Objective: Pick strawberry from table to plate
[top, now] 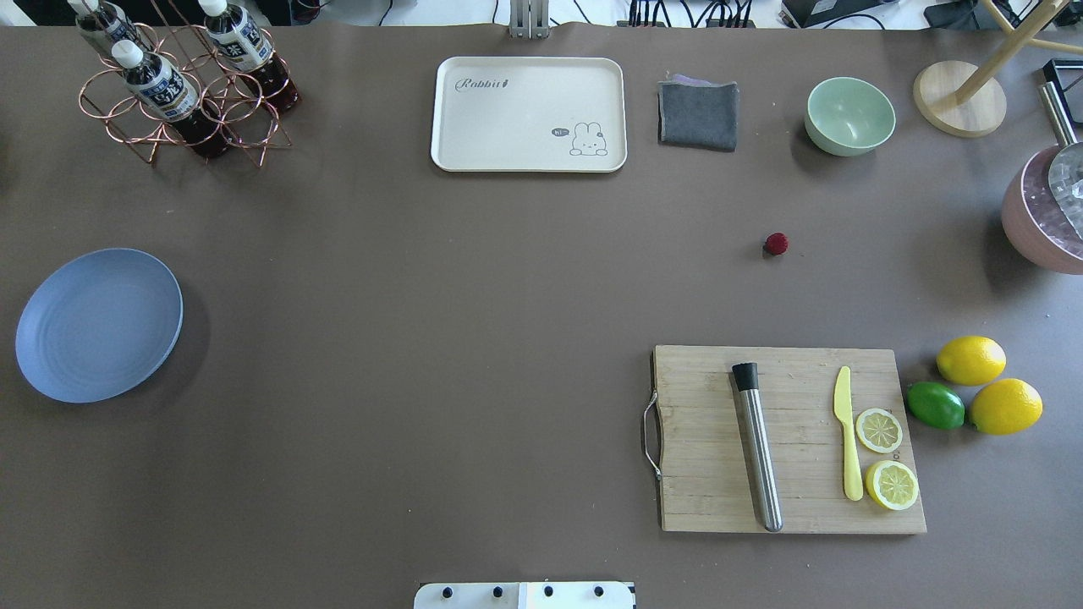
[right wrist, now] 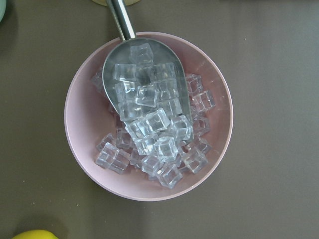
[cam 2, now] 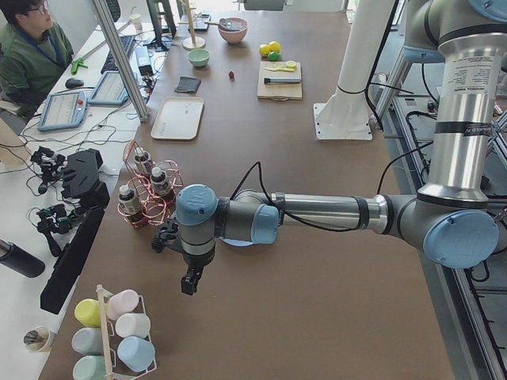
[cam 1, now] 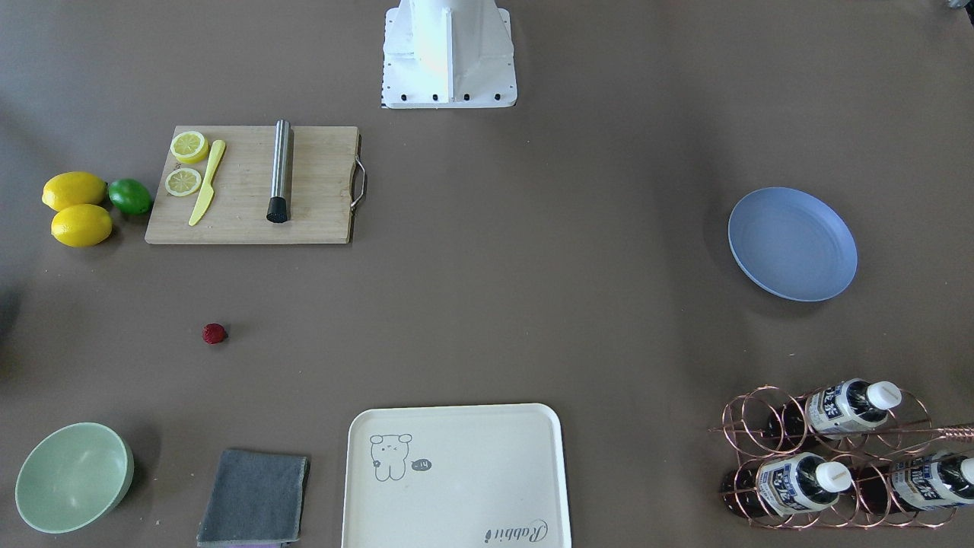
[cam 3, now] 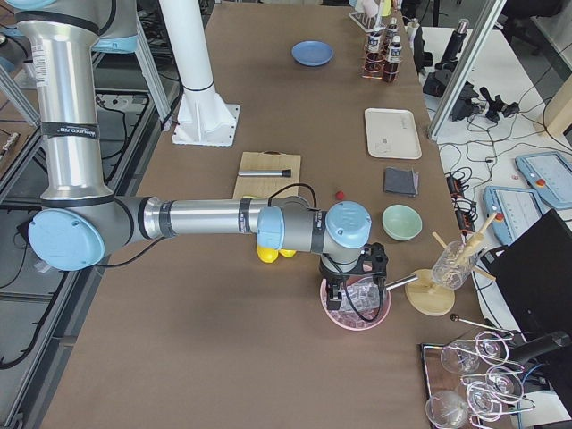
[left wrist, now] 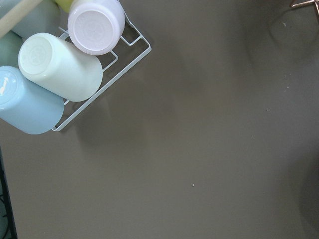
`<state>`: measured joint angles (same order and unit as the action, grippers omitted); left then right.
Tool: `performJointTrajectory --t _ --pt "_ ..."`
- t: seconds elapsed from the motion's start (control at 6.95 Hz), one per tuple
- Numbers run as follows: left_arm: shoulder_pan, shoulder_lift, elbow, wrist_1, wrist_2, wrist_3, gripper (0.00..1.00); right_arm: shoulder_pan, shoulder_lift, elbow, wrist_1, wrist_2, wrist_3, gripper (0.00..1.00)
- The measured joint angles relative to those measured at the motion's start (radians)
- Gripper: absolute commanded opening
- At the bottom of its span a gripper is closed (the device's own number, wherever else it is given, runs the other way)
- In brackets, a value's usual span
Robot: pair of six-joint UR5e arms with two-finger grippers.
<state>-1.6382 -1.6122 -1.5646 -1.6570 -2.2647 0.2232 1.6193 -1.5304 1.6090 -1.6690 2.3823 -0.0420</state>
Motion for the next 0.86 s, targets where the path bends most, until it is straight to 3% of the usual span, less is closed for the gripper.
performJointTrajectory --t 0.86 --pt "-0.001 0.025 -0.017 -0.001 0.001 -0.007 0.98 0.004 0.000 0.004 0.000 0.001 0.000 1.00"
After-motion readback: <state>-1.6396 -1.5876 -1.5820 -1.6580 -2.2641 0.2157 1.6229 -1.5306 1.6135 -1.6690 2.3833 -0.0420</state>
